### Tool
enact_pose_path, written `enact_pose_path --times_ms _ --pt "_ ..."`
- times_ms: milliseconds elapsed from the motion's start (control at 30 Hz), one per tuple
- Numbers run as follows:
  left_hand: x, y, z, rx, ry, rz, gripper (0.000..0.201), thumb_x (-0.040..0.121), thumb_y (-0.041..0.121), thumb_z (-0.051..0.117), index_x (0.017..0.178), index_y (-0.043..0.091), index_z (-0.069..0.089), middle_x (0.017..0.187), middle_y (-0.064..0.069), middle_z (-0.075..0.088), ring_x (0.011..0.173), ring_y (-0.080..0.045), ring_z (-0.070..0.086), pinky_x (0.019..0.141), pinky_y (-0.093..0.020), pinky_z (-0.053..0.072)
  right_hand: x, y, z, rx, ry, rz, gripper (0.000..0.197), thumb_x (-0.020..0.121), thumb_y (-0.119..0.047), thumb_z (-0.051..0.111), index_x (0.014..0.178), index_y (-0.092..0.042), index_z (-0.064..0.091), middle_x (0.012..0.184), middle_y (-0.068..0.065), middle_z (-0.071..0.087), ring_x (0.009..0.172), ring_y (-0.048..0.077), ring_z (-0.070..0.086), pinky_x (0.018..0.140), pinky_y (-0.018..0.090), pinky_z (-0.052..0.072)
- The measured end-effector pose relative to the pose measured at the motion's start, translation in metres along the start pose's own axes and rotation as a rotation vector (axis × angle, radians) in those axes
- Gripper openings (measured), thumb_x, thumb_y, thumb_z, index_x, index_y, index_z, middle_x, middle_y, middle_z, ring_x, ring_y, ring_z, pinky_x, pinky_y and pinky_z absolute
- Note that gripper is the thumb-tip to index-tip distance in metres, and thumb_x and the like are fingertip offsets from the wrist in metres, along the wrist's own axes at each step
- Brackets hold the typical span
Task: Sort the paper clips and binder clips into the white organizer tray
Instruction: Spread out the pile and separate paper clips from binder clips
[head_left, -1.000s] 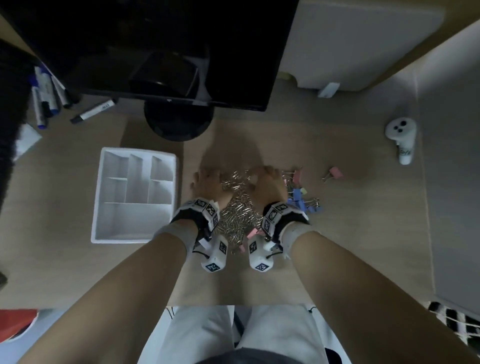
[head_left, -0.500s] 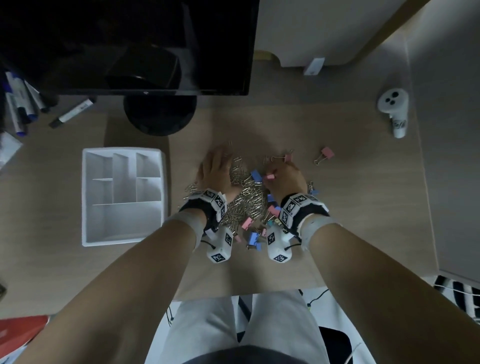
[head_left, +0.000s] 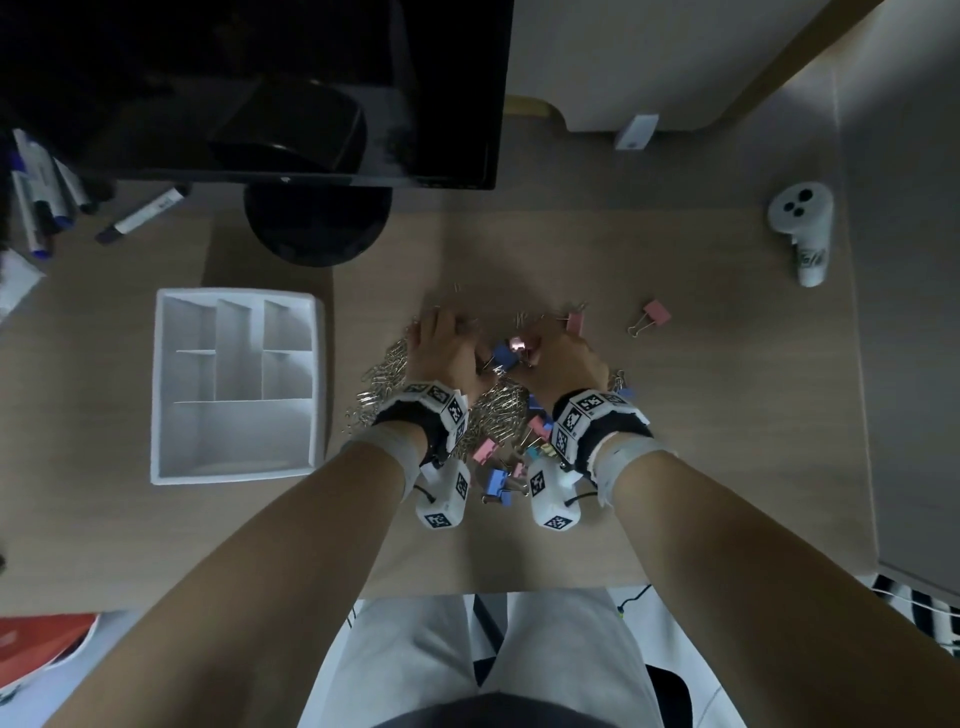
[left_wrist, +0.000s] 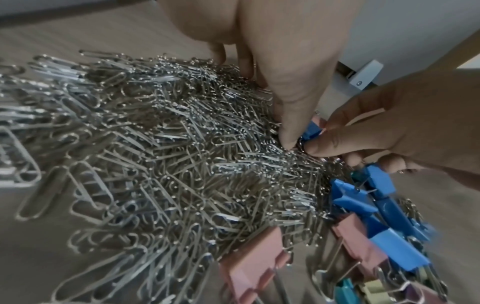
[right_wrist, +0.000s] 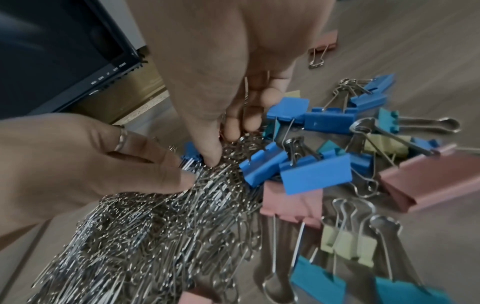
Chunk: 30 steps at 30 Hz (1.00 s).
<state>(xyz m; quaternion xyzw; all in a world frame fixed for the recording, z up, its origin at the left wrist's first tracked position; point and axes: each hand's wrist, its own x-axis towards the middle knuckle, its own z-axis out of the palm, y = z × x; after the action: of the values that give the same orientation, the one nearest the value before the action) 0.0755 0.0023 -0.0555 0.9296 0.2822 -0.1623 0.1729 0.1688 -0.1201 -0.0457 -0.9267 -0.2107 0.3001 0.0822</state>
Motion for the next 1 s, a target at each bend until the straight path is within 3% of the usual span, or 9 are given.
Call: enact_pose_path --times_ms 100,267,367,467,567,667,733,833,1000 --pt "0.002 0.002 -0.002 0.004 0.02 -0.03 0.033 0.067 0.042 0.073 0.096 0.027 0.071 0.127 0.003 0.046 0.126 -0.026 0.036 0.106 -0.048 0.032 -0.001 -0.002 -0.005 0.001 -0.029 -0.017 0.04 0.085 -0.047 0.07 0.115 -0.036 0.047 0.096 0.001 0.07 0.085 0.029 0.069 0.076 0.046 0.06" --pt "0.002 -0.003 -0.011 -0.116 0.009 -0.034 0.033 0.074 0.054 0.069 0.093 0.028 0.075 0.121 0.006 0.059 0.122 -0.024 0.041 0.103 -0.043 0.033 -0.001 -0.007 -0.013 -0.029 -0.072 -0.009 0.018 0.088 -0.044 0.061 0.104 -0.04 0.052 0.09 -0.003 0.069 0.08 0.027 0.068 0.076 0.041 0.059" --pt "-0.002 -0.005 -0.021 -0.183 -0.013 -0.057 0.032 0.074 0.058 0.068 0.091 0.033 0.076 0.114 0.005 0.065 0.116 -0.024 0.046 0.097 -0.039 0.035 -0.002 -0.01 -0.016 -0.043 -0.062 -0.004 0.04 0.088 -0.053 0.064 0.117 -0.03 0.047 0.087 -0.002 0.063 0.08 0.028 0.065 0.077 0.041 0.058" --pt "-0.006 -0.006 -0.023 -0.261 0.029 -0.046 0.026 0.072 0.047 0.076 0.091 0.029 0.073 0.102 0.007 0.066 0.105 -0.018 0.054 0.087 -0.028 0.038 -0.004 -0.013 -0.016 -0.043 -0.056 -0.007 0.051 0.086 -0.051 0.07 0.124 -0.028 0.045 0.091 -0.003 0.059 0.088 0.029 0.066 0.081 0.045 0.058" --pt "-0.003 -0.005 -0.017 -0.32 0.014 -0.045 0.044 0.069 0.039 0.08 0.107 0.027 0.062 0.105 0.005 0.063 0.099 -0.017 0.059 0.087 -0.035 0.051 -0.002 -0.016 -0.013 -0.052 -0.06 -0.003 0.037 0.085 -0.054 0.068 0.115 -0.034 0.058 0.096 -0.003 0.07 0.092 0.028 0.069 0.083 0.044 0.058" --pt "0.005 -0.001 -0.012 -0.287 -0.029 -0.042 0.052 0.074 0.036 0.077 0.12 0.025 0.055 0.115 -0.001 0.057 0.106 -0.021 0.058 0.088 -0.039 0.052 0.0 -0.016 -0.014 -0.058 -0.069 0.002 0.027 0.088 -0.059 0.061 0.1 -0.035 0.066 0.093 -0.006 0.072 0.09 0.025 0.07 0.082 0.041 0.058" --pt "0.009 0.001 -0.01 -0.259 -0.052 -0.014 0.045 0.075 0.034 0.076 0.116 0.03 0.059 0.116 0.0 0.057 0.104 -0.022 0.059 0.087 -0.039 0.053 0.0 -0.016 -0.017 -0.074 -0.071 0.004 0.026 0.089 -0.058 0.061 0.098 -0.035 0.069 0.095 -0.004 0.072 0.091 0.026 0.071 0.081 0.04 0.059" --pt "0.012 0.004 -0.008 -0.276 -0.093 -0.048 0.024 0.078 0.024 0.074 0.1 0.029 0.067 0.102 0.005 0.065 0.091 -0.019 0.064 0.075 -0.031 0.052 -0.001 -0.015 -0.022 -0.055 -0.051 0.008 0.024 0.088 -0.055 0.065 0.103 -0.036 0.067 0.1 -0.002 0.072 0.095 0.027 0.07 0.082 0.039 0.057" --pt "0.008 0.005 -0.011 -0.378 -0.093 -0.094 0.028 0.072 0.026 0.074 0.099 0.026 0.068 0.094 0.007 0.068 0.083 -0.016 0.065 0.074 -0.03 0.055 -0.002 -0.015 -0.022 -0.005 -0.102 0.014 0.041 0.084 -0.041 0.073 0.117 -0.027 0.054 0.1 -0.001 0.065 0.099 0.029 0.067 0.087 0.043 0.056"
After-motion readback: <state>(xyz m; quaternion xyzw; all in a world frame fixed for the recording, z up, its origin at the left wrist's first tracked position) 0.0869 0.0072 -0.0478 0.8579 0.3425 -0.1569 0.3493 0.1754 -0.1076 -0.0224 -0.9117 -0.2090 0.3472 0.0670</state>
